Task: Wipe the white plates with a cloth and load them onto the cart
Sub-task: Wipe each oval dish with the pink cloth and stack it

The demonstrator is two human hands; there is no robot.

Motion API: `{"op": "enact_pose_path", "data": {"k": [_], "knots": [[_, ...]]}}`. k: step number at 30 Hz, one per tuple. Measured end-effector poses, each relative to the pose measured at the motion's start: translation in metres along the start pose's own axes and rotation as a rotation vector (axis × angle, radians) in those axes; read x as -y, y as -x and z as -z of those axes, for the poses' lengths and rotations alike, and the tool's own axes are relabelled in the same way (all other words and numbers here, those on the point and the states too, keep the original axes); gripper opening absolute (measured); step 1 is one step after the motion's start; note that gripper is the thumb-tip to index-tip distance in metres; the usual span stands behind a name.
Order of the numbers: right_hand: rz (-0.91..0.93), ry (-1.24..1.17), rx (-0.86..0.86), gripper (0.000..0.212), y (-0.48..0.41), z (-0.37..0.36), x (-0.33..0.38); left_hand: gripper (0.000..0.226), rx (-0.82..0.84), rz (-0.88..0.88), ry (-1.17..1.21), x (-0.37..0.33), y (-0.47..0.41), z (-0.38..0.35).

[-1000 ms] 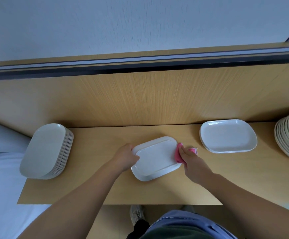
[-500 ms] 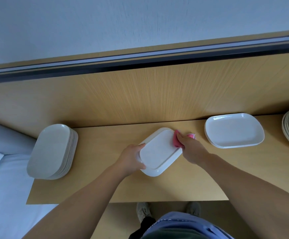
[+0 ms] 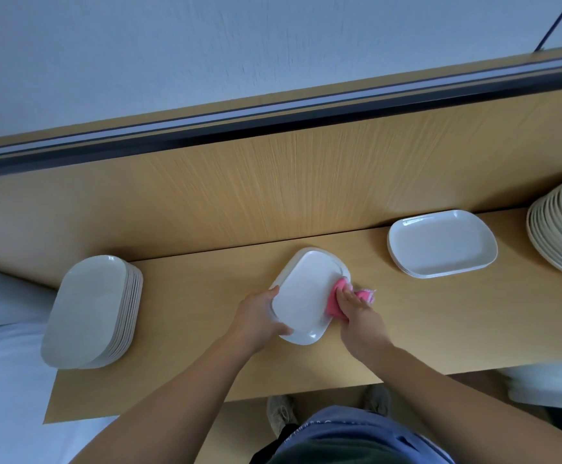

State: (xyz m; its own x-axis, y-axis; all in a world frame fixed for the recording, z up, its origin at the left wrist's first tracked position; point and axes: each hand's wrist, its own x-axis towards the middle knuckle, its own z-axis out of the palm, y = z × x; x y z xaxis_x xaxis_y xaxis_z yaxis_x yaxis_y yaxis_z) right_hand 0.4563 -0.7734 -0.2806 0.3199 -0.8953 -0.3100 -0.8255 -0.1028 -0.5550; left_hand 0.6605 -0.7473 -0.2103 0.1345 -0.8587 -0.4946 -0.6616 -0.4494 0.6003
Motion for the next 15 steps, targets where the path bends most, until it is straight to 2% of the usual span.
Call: {"op": "enact_pose_path", "data": {"k": [2,5,8,11,15], "knots": [[0.052,-0.017,0.027,0.069,0.013,-0.009,0.007,0.075,-0.030,-0.018,0.009,-0.003,-0.003,0.001],[0.134,0.101,0.129,0.064,0.030,-0.015,0.014,0.083,-0.038,-0.031,0.023,-0.006,-0.008,0.004],[0.355,0.221,0.150,0.055,0.037,-0.011,0.014,0.070,-0.057,-0.040,0.068,-0.009,-0.009,0.006],[0.562,0.373,0.105,0.056,0.040,-0.003,0.005,0.065,-0.034,-0.075,0.081,-0.010,-0.012,0.007],[0.597,0.360,0.009,0.057,0.024,0.018,0.008,0.066,-0.006,-0.091,0.075,-0.011,-0.015,0.007]]}}
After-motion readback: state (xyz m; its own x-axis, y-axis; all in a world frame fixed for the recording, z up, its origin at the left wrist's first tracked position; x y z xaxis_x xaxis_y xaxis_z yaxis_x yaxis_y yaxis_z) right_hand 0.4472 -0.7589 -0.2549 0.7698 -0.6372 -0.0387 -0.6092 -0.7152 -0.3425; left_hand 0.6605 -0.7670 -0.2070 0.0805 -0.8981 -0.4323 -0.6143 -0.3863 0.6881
